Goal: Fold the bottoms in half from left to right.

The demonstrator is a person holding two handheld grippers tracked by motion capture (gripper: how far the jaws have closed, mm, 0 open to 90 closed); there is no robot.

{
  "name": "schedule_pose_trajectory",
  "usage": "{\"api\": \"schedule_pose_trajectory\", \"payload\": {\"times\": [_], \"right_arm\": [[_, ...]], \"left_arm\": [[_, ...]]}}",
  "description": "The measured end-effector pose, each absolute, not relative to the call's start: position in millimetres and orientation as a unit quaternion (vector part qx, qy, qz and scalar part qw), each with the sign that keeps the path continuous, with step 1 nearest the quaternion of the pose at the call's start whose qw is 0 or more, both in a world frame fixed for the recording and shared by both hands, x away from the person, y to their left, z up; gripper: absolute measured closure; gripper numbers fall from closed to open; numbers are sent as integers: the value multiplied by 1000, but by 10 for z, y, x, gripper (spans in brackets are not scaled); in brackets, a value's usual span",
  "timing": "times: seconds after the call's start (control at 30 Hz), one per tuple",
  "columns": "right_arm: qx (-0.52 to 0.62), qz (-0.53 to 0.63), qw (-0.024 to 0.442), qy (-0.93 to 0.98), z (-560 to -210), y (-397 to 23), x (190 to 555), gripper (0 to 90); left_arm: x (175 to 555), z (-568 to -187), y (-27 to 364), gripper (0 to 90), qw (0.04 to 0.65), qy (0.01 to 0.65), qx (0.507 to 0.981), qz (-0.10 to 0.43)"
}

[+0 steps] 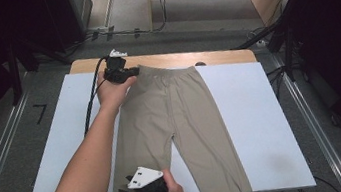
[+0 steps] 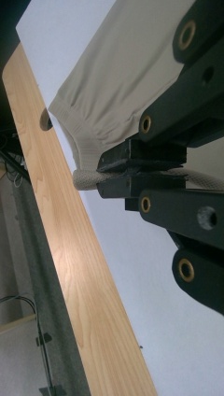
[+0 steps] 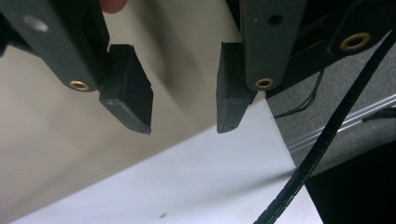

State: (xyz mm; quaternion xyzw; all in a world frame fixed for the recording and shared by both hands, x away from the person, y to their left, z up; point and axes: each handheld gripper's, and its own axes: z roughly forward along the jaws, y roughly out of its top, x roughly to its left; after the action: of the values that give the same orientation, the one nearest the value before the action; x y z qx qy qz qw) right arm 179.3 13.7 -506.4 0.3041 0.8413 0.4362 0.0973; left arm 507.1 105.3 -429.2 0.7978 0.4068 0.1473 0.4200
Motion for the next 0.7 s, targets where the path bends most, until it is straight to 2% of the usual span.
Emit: {"api": "schedule_pose_trajectory", "payload": {"times": [0.1, 0.23, 0.27, 0.33, 0.43, 0.47, 0.57, 0.6, 0.63, 0.7], "right_arm": [[303, 433, 91, 844, -5139, 295, 1804, 528], [302, 416, 114, 850, -5184, 420, 1791, 465], [302, 416, 114, 850, -5184, 420, 1791, 465], [298, 395, 143, 857, -5190, 479, 1771, 466], [306, 380, 144, 861, -5160, 511, 1768, 482], [306, 374, 142, 864, -5147, 515, 1773, 523], [304, 375, 124, 867, -5134, 456, 1812, 765], [306, 382, 122, 864, -5146, 425, 1834, 818], [312, 396, 96, 858, -5162, 383, 1865, 880], [312, 395, 91, 859, -5157, 369, 1883, 884]], "left_arm": [[5080, -4304, 1066, 872, 418, 406, 799, 148], [5090, -4324, 1090, 871, 418, 406, 799, 150], [5095, -4334, 1095, 871, 419, 408, 798, 148], [5103, -4354, 1110, 872, 419, 409, 797, 146], [5110, -4373, 1124, 871, 416, 409, 799, 146], [5112, -4372, 1131, 872, 416, 411, 798, 147], [5119, -4361, 1153, 872, 419, 413, 795, 147], [5118, -4358, 1155, 872, 419, 414, 795, 148], [5117, -4355, 1160, 872, 417, 413, 796, 148], [5117, -4354, 1165, 871, 416, 413, 796, 148]]}}
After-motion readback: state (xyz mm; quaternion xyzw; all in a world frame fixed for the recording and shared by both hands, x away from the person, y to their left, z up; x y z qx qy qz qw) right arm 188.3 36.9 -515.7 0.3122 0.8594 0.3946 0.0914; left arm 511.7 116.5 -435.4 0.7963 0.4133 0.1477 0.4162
